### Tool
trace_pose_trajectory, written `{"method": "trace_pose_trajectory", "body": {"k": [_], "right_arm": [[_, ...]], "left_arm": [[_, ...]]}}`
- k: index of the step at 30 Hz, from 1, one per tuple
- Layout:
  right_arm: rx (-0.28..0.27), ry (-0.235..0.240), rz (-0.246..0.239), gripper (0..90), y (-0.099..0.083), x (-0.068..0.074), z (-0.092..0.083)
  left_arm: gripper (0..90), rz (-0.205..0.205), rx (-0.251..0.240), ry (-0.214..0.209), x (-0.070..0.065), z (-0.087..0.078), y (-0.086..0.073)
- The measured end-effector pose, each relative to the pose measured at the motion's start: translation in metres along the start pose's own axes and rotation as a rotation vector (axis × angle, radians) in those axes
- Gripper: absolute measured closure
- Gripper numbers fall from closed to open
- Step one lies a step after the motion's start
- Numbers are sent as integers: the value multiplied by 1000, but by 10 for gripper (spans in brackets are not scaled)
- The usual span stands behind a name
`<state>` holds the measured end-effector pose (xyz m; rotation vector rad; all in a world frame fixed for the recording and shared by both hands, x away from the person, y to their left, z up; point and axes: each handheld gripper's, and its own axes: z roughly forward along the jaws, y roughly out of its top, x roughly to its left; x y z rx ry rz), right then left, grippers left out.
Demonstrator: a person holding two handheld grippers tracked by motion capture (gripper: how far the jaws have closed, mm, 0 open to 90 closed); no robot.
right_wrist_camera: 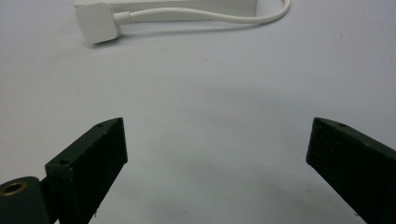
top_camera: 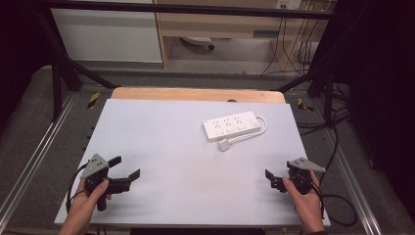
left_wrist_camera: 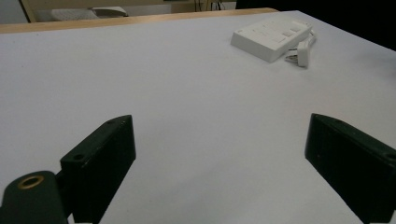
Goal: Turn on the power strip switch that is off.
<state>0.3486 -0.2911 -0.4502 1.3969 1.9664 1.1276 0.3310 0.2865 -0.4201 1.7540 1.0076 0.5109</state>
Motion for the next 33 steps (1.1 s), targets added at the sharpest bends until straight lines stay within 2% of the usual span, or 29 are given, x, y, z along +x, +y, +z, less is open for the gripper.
{"method": "trace_pose_trajectory", "body": {"k": [9, 11, 13, 17, 25, 33], "right_arm": [[-14, 15, -2, 46, 3, 2, -1], [-15, 18, -4, 45, 3, 2, -2], [-39, 24, 4, 44, 5, 3, -4], [-41, 35, 0, 46, 7, 4, -6], [-50, 49, 1, 48, 9, 7, -9], [-78, 64, 21, 42, 12, 8, -12]], "left_arm": [[77, -8, 7, -3, -1, 1, 1], [74, -10, 8, 0, -1, 1, 0], [67, -5, 13, 7, 0, 1, 0], [67, -4, 14, 15, 2, 0, 0], [68, -40, 7, 14, 5, -1, 0], [69, -39, 8, 28, 7, -2, -2]]}}
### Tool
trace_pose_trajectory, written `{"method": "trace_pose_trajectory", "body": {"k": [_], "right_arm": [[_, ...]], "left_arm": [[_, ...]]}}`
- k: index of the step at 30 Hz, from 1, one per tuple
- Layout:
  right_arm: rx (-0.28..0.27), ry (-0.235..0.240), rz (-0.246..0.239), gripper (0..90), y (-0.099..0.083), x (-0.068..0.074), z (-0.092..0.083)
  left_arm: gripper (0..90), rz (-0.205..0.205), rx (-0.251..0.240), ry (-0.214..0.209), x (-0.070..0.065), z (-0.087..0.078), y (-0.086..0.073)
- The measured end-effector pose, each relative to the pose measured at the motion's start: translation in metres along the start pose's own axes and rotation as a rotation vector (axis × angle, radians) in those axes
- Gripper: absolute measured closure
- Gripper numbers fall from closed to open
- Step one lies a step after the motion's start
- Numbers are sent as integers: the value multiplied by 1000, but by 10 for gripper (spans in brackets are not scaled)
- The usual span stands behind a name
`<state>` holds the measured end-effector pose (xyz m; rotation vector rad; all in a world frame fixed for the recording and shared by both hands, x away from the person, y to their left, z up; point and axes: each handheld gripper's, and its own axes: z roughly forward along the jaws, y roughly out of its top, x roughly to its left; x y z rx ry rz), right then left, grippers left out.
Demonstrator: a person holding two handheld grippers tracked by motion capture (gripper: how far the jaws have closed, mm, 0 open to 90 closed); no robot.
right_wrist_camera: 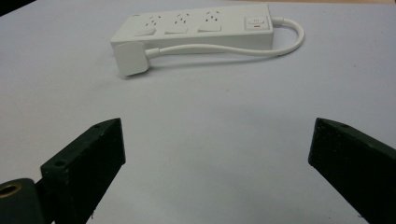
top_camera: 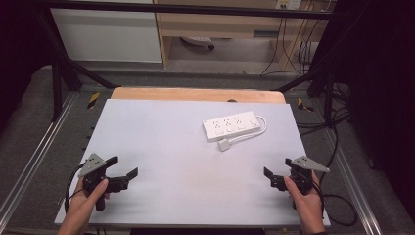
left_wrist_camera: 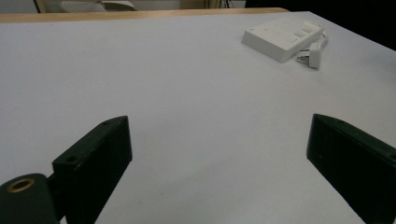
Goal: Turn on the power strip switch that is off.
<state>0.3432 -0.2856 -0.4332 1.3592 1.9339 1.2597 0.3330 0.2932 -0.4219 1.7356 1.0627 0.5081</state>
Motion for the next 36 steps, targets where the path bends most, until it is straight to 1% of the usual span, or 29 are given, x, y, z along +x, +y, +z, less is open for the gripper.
{"method": "trace_pose_trajectory", "body": {"k": [3, 4, 5, 7, 9, 12, 16, 20, 22, 26, 28, 30, 34, 36], "right_arm": [[-8, 4, 2, 35, 3, 1, 0], [-13, 11, 13, 35, 5, 2, -1], [-17, 13, 11, 35, 8, 3, -1], [-23, 10, -3, 34, 13, 5, -2], [-31, 18, -5, 34, 17, 6, -2], [-34, 15, -17, 33, 21, 6, -1], [-53, 20, -31, 34, 28, 7, -2], [-52, 25, -29, 34, 33, 9, -1], [-43, 36, -34, 33, 38, 12, 0], [-43, 46, -42, 32, 45, 13, 2], [-42, 52, -46, 32, 52, 13, 3], [-45, 52, -46, 32, 54, 12, 3], [-53, 49, -46, 34, 65, 10, 3], [-51, 49, -51, 34, 69, 10, 4]], "left_arm": [[69, 7, 7, 14, 1, 1, 0], [69, 15, 11, 18, 1, 1, -1], [69, 16, 14, 20, 1, 1, -1], [69, 5, 5, 14, 2, 0, -1], [69, 7, 5, 15, 2, 0, -1], [69, 5, 8, 18, 3, 0, -2], [68, 2, 8, 23, 4, -1, -2], [62, 0, 6, 23, 4, -1, -2], [62, 0, 10, 22, 3, 0, -2], [62, 5, 13, 24, 3, 1, -2], [62, 12, 15, 27, 4, 2, -2], [62, 20, 21, 28, 4, 3, -3], [62, 13, 23, 29, 5, 4, -3], [62, 19, 27, 28, 5, 5, -3]]}}
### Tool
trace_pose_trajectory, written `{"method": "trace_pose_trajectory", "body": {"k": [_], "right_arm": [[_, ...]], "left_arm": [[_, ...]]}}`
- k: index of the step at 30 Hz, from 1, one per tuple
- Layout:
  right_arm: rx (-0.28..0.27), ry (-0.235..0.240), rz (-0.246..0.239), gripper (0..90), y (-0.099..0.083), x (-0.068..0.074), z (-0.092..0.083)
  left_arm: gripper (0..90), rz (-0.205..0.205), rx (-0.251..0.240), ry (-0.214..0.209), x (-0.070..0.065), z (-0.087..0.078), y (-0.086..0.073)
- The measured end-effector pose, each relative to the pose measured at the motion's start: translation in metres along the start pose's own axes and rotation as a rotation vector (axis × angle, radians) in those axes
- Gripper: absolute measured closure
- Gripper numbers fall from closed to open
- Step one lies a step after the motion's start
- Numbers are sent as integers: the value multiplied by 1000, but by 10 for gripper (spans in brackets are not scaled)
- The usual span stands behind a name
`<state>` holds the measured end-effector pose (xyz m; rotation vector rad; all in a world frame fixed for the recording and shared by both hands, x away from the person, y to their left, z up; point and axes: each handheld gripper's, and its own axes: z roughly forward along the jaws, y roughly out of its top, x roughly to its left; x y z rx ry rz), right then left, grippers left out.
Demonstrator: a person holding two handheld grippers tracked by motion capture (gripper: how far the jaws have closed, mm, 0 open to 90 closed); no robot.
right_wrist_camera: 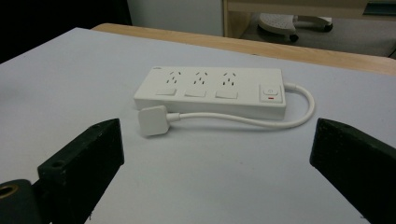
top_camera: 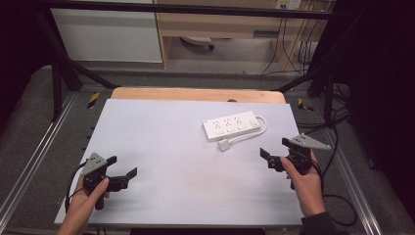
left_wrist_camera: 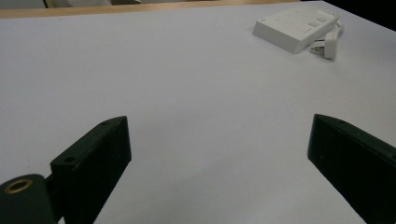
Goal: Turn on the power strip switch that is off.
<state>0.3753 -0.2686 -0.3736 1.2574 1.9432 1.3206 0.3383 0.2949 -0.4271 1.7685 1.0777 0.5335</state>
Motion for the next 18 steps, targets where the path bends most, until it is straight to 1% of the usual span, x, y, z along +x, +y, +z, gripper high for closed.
{"method": "trace_pose_trajectory", "body": {"k": [1, 2, 3, 5, 7, 8, 10, 13, 14, 18], "right_arm": [[-2, -3, -1, 34, 1, 0, 1], [-6, -5, -5, 37, 3, -1, 2], [-8, -4, -4, 37, 4, -1, 3], [-7, 0, -1, 38, 6, -2, 6], [-7, 0, -2, 38, 7, -2, 7], [-6, 5, -8, 37, 11, -3, 10], [-6, 7, -14, 37, 13, -3, 11], [7, -8, -29, 43, 24, -1, 17], [4, -6, -28, 43, 27, 0, 18], [9, 4, -52, 44, 38, 3, 24]], "left_arm": [[63, -1, -1, -2, -1, 1, 0], [65, 6, -8, 10, -2, 3, 2], [70, 6, -8, 10, -2, 3, 2], [61, 33, -9, 5, -4, 7, 5], [61, 40, -18, 9, -5, 10, 9], [67, 44, -28, 8, -4, 13, 11], [60, 45, -27, 9, -2, 15, 11], [74, 29, -13, 18, 4, 20, 11], [74, 18, -9, 21, 6, 19, 9], [71, 11, -14, 33, 7, 17, 7]]}}
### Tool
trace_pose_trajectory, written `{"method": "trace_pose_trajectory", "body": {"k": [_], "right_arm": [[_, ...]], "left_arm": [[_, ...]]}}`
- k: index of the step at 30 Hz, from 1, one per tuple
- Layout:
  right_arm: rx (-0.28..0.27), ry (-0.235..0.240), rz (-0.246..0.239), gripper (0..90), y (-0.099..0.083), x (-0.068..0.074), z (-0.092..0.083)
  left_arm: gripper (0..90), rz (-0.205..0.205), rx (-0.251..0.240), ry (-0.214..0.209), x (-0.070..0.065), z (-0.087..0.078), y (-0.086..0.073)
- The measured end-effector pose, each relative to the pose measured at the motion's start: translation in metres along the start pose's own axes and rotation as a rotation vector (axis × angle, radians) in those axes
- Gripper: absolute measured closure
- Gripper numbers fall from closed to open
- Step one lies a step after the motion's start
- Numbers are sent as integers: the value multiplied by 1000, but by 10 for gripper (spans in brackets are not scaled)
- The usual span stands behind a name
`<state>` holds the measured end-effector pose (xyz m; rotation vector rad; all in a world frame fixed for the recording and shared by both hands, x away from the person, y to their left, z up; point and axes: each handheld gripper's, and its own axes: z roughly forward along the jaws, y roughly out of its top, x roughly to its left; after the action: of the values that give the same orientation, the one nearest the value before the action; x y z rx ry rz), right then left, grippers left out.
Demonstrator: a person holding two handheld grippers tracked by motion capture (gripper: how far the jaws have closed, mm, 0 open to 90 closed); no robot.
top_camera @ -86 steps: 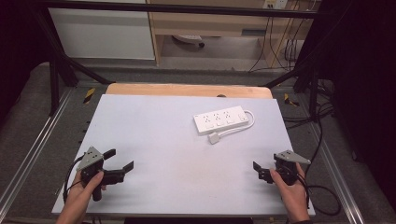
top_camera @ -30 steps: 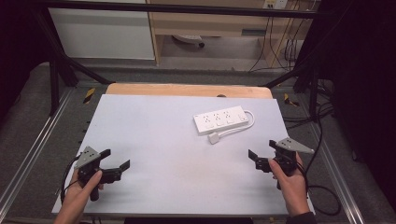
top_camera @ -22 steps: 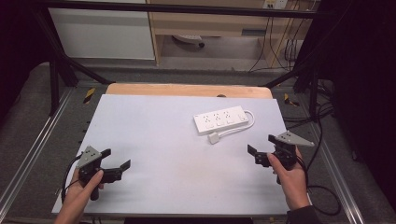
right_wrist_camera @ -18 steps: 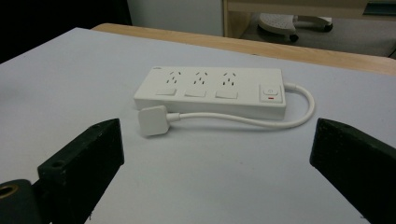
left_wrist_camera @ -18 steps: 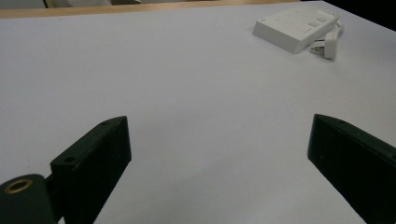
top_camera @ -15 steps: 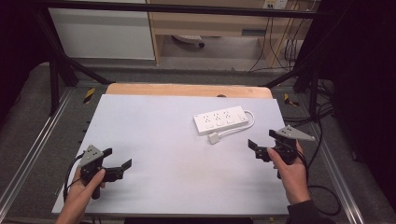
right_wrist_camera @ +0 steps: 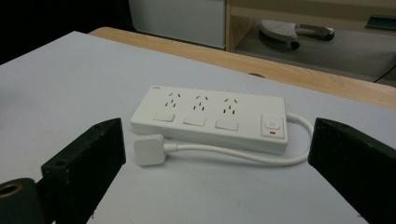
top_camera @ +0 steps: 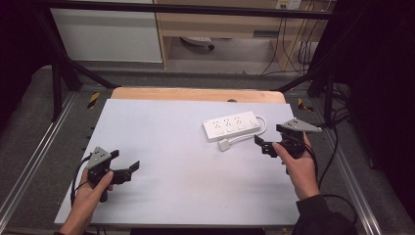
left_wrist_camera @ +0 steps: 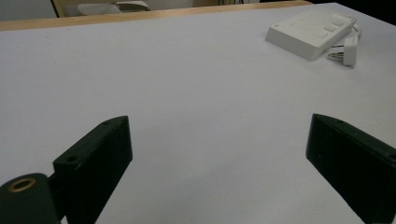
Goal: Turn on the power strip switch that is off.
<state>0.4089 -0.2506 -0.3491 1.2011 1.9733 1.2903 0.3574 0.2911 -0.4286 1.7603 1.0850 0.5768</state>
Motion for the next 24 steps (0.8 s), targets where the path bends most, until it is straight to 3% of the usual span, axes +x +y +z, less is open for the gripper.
{"method": "trace_pose_trajectory", "body": {"k": [8, 24], "right_arm": [[0, -4, -26, 47, 17, 1, 6], [2, -16, -2, 52, 33, -7, 17]], "left_arm": [[68, -15, 9, 11, 2, -1, -3], [62, -6, 36, 7, 2, -1, -4]]}}
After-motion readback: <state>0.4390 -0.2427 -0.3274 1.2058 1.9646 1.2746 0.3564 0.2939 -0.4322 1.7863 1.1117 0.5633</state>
